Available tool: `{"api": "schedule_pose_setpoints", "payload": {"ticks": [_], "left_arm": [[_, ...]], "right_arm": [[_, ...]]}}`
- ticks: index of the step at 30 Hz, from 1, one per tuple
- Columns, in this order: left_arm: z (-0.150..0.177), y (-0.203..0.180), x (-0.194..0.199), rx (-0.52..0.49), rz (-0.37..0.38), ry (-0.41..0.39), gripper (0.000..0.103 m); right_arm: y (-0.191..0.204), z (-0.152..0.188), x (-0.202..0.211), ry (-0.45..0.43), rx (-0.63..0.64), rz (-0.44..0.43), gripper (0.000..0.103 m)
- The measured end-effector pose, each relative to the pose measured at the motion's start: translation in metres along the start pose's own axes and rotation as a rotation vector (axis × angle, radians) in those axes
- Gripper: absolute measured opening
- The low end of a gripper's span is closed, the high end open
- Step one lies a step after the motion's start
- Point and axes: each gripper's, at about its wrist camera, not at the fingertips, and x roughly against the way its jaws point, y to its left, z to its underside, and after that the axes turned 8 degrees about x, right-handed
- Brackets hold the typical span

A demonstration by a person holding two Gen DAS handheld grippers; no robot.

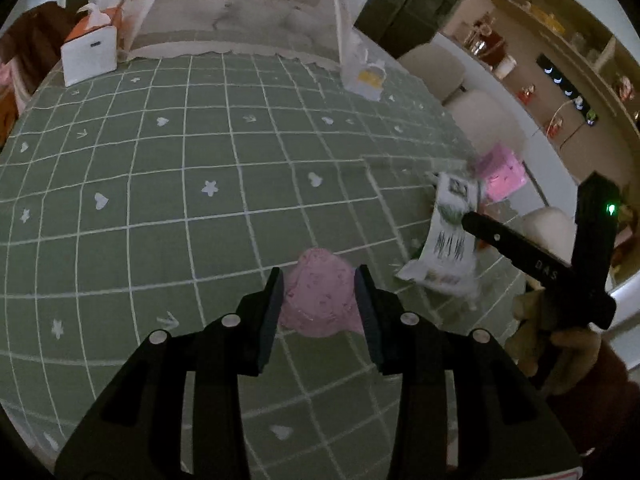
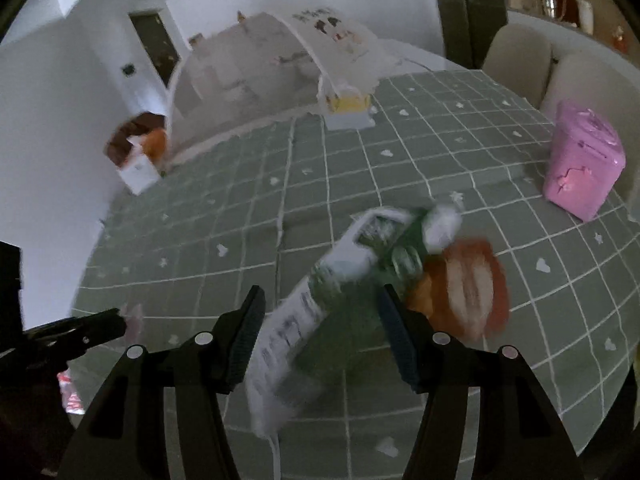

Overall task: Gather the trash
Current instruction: 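Grasp the green-and-white milk carton with the right tool while the left tool holds the paper ball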

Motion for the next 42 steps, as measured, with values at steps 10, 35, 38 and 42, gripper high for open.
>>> {"api": "schedule_pose_setpoints", "payload": {"ticks": [10, 35, 38, 42], "left_arm": [[-0.01, 0.036, 0.004, 0.03, 0.028, 0.013, 0.035], [-0.003, 0.055, 0.01, 0.079, 0.02, 0.028, 0.035], [-0.003, 0.057, 0.009, 0.076, 0.002, 0.039, 0.035], [-0.007, 0.058, 0.004, 0.091, 0.002, 0.045, 0.035]], "right_arm": [[0.02, 0.007, 0.022, -0.073, -0.049, -0.027, 0.056], [-0.04, -0.017, -0.054, 0.068, 0.15, 0.119, 0.052], [-0.047, -0.02, -0.054, 0.054, 0.101, 0.126, 0.034], [-0.078, -0.007, -0.036, 0.036, -0.058, 0.212, 0.018]]}}
